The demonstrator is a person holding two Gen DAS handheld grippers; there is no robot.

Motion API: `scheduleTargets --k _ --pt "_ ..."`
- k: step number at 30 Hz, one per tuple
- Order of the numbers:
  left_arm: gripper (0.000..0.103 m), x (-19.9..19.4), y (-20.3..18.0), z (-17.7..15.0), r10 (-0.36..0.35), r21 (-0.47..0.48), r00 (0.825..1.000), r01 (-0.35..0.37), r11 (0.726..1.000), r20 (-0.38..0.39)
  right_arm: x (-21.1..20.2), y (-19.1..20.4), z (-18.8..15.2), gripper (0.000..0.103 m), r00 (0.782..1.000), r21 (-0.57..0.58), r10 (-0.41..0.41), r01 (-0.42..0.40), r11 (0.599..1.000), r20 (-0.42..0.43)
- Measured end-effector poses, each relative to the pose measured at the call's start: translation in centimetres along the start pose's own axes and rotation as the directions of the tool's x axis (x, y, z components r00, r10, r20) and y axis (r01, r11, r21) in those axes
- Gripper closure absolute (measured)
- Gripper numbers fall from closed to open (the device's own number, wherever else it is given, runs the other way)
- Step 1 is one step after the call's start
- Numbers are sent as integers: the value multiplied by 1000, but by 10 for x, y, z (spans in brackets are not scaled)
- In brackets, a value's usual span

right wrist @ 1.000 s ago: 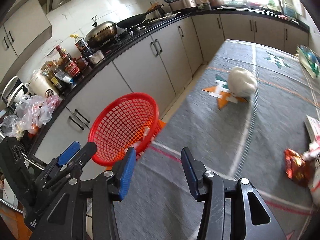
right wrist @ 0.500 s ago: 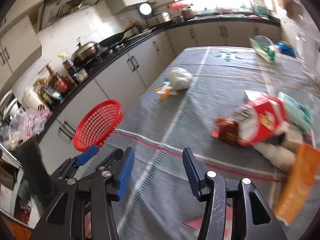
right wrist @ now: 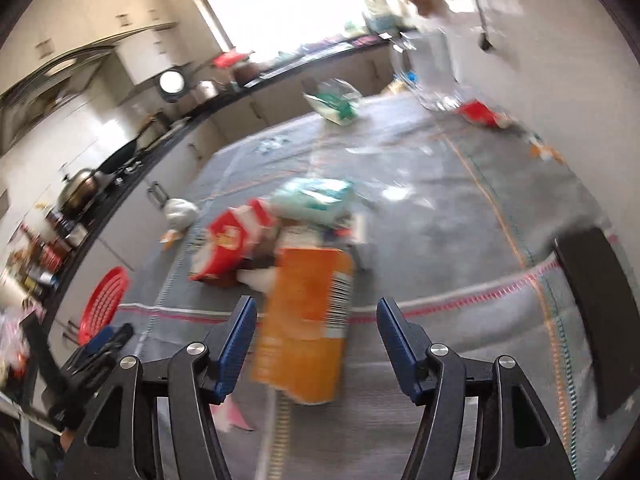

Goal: Collect trash
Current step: 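Return both tools to the table and grasp the orange box with the right gripper, then grasp the white cloth ball with the left gripper while the right holds the orange box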

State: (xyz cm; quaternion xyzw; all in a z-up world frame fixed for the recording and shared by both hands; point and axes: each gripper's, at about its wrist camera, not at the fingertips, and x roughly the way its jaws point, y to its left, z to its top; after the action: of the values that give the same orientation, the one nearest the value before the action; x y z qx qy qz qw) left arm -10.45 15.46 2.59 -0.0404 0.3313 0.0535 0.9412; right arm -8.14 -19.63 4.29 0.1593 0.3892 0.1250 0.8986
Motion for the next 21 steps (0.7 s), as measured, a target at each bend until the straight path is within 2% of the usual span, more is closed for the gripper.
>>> scheduleTargets --k 5,7,11,12,13,14,21 --pt "32 0 0 -1 -6 8 1000 6 1000 -1 20 0 -4 34 998 0 8 -8 1000 -55" --pt "32 1 0 -1 -9 9 1000 9 1000 0 29 10 -5 30 997 -21 -2 1 1000 -71" --pt "32 1 1 -1 -18 10 1000 18 1000 -3 44 21 -8 30 995 -65 -39 33 997 -93" --pt "32 1 1 -1 -20 8 1000 20 1000 -4 47 20 -8 30 994 -69 -49 42 997 -99" --pt "32 1 1 0 -22 8 1000 22 1000 -6 49 20 -9 38 993 -69 -54 47 996 -105" --pt "32 1 1 0 -22 10 1000 22 1000 -9 51 18 -9 40 992 -64 -51 44 997 -112" --pt "32 2 -5 1 -9 44 1000 9 999 -22 36 9 -6 43 997 -54 -35 31 998 -65"
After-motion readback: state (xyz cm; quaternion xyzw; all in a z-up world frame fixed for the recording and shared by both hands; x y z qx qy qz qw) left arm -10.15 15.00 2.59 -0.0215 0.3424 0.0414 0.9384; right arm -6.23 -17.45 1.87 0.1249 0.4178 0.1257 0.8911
